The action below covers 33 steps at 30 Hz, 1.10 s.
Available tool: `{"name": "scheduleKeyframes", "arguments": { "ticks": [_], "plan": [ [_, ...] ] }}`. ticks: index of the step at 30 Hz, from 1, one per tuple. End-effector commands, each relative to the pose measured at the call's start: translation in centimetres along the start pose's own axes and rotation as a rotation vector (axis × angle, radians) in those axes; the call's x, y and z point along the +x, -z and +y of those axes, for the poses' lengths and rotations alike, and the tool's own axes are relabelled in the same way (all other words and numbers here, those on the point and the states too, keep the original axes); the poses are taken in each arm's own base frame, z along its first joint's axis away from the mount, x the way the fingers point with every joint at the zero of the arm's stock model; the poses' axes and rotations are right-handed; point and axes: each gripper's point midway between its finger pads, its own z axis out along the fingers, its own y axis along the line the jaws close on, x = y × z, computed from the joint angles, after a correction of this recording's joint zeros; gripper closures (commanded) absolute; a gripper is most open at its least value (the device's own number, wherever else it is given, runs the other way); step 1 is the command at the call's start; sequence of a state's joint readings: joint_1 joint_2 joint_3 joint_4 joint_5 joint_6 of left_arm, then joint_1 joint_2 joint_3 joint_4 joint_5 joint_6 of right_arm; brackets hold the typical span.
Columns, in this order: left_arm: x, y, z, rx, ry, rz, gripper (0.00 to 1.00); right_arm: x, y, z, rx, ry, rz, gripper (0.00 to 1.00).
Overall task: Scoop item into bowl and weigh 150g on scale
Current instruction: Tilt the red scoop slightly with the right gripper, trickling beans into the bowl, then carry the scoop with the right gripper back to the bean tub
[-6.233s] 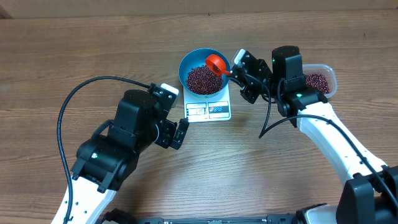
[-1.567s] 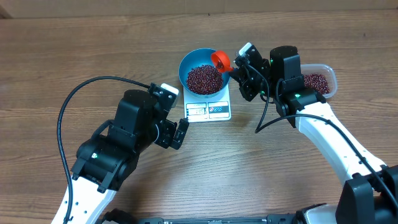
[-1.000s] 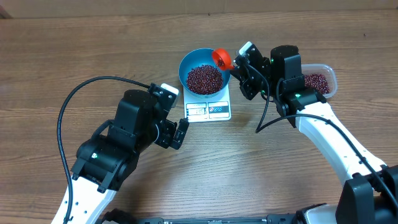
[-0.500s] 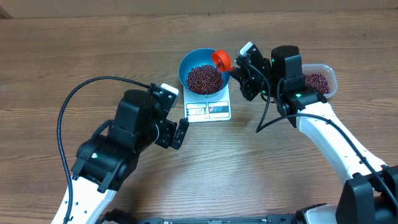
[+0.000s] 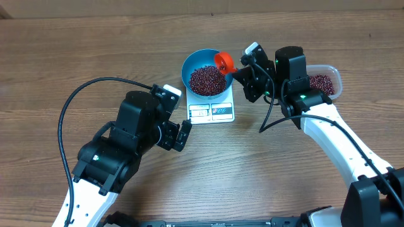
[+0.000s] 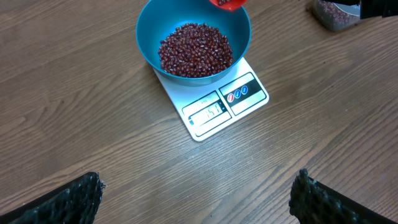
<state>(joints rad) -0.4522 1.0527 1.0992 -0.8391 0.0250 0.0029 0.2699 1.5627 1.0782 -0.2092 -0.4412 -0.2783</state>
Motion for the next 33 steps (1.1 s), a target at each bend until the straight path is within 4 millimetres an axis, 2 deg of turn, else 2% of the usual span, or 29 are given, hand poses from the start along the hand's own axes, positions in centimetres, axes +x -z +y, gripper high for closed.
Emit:
{"name": "scheduleKeyframes", "arguments": {
  "ticks": [1, 6, 10, 15, 22, 28, 33],
  "plan": [
    [0.0, 0.1, -0.1, -0.002, 0.001, -0.003, 0.01, -2.0, 0.3, -0.3, -0.001, -0.145, -0.046, 0.96],
    [0.0, 0.1, -0.1, -0.002, 0.001, -0.003, 0.00, -3.4, 1.2, 0.2, -0.076, -0.266, -0.104, 0.96],
    [0.0, 0.1, -0.1, -0.002, 0.001, -0.003, 0.00, -4.2, 2.9, -1.6, -0.054, -0.380, -0.144, 0.96],
    [0.0, 0.1, -0.1, -0.002, 0.001, -0.003, 0.01, -4.7, 5.7, -3.4, -0.037, -0.426, -0.182, 0.97],
    [0.1, 0.0, -0.1, -0.002, 0.001, -0.001, 0.00, -3.8, 11.0, -6.8, 0.082, -0.506, -0.201, 0.96],
    [0.1, -0.1, -0.1, -0.002, 0.002, 0.005, 0.00, -2.1, 15.2, -9.6, 0.192, -0.591, -0.211, 0.96],
    [0.2, -0.2, -0.1, -0.002, 0.002, 0.008, 0.00, -0.1, 17.2, -11.3, 0.255, -0.668, -0.195, 0.96]
  ]
}}
